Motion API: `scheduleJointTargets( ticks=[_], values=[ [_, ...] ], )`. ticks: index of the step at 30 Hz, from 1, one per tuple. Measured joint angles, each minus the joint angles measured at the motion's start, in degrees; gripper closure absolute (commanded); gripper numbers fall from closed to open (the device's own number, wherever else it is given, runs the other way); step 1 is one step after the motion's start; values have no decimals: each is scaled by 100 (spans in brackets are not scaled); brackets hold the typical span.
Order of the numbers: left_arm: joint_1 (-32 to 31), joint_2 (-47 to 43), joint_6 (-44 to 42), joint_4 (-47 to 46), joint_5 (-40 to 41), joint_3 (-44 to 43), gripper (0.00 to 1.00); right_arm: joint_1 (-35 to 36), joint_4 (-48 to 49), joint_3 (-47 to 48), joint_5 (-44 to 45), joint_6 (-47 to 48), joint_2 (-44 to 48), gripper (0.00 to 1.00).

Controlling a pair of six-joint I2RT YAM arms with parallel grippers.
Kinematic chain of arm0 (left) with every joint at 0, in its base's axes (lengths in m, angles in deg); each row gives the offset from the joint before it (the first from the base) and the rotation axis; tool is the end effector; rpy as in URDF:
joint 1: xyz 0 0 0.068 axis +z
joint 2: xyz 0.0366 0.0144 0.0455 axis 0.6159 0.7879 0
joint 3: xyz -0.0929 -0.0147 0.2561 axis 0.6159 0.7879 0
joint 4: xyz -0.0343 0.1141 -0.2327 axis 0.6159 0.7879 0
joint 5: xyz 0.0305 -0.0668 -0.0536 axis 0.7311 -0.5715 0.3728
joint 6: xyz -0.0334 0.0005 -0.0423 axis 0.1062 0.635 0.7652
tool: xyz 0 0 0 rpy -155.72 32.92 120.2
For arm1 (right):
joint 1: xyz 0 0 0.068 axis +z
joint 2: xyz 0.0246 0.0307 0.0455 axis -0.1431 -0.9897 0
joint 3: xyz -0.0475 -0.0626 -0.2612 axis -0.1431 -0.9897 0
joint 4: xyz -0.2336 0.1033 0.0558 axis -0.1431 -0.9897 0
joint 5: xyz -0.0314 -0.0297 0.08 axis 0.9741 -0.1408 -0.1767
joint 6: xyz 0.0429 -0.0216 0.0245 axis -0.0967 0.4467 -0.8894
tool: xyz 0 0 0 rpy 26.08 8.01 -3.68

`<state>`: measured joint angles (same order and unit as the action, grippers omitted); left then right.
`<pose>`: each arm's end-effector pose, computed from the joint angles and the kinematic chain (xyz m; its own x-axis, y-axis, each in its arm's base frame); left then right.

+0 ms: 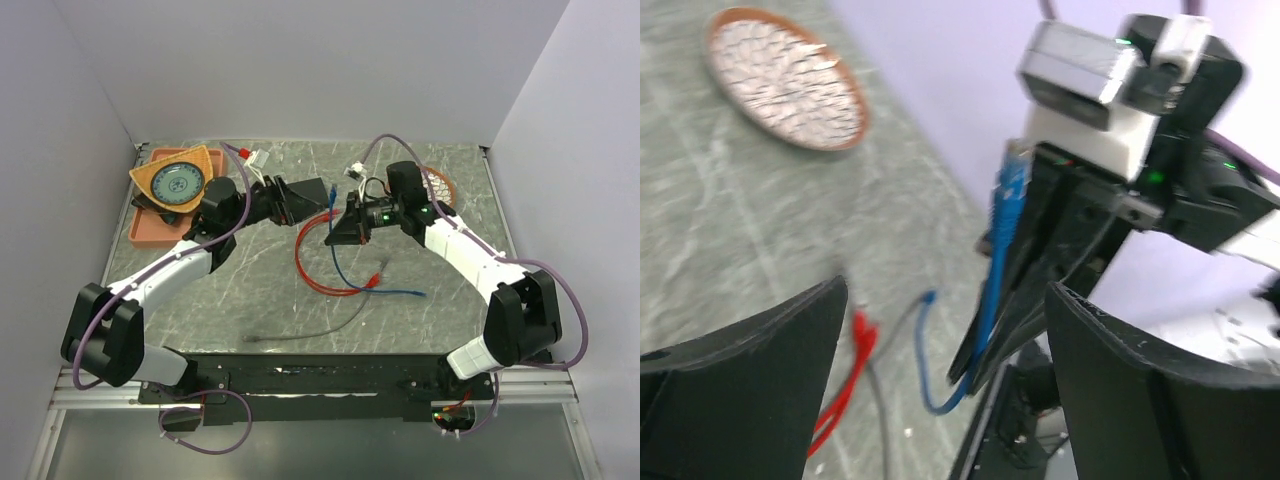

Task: Insert the plug into the switch port

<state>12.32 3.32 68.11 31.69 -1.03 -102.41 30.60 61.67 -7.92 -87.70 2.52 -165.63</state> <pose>0.2784 -0.1569 0.3123 -0.6370 -0.3426 -0.6905 0.6015 0.3393 -0.7232 0.2833 0.1508 0.3001 -0.5278 -0.1956 -0.8265 -0.8489 0.1521 0.5061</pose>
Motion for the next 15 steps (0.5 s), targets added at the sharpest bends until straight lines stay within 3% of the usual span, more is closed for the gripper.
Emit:
scheduleJointTargets(
  ticks=[6, 15],
  values=[
    [-33, 214, 485, -874, -487, 61, 19, 267, -393, 411, -254, 264, -264, 100],
    [-120, 321, 634, -1051, -586, 59, 27, 352, -743, 492, -271, 404, -463, 100]
  ],
)
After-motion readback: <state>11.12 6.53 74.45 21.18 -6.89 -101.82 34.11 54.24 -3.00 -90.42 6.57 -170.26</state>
